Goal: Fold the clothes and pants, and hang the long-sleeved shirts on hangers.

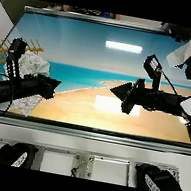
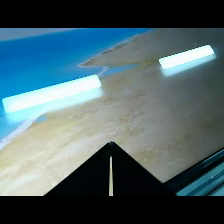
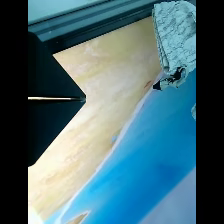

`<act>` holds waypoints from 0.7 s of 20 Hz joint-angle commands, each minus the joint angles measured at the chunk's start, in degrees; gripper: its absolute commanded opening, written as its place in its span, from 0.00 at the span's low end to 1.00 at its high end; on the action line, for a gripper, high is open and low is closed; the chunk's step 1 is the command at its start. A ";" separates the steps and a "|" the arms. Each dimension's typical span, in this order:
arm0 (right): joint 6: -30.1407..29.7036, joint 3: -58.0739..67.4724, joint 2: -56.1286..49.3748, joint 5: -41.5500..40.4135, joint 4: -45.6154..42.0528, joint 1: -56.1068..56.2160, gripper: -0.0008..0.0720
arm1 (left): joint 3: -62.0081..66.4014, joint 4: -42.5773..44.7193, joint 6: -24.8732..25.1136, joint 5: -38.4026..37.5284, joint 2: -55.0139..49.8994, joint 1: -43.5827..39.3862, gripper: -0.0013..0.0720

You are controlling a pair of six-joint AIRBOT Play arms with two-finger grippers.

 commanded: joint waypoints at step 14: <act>0.02 -0.02 -0.02 0.02 0.02 0.02 0.05 | 1.29 22.56 -3.67 7.02 -2.56 6.97 0.96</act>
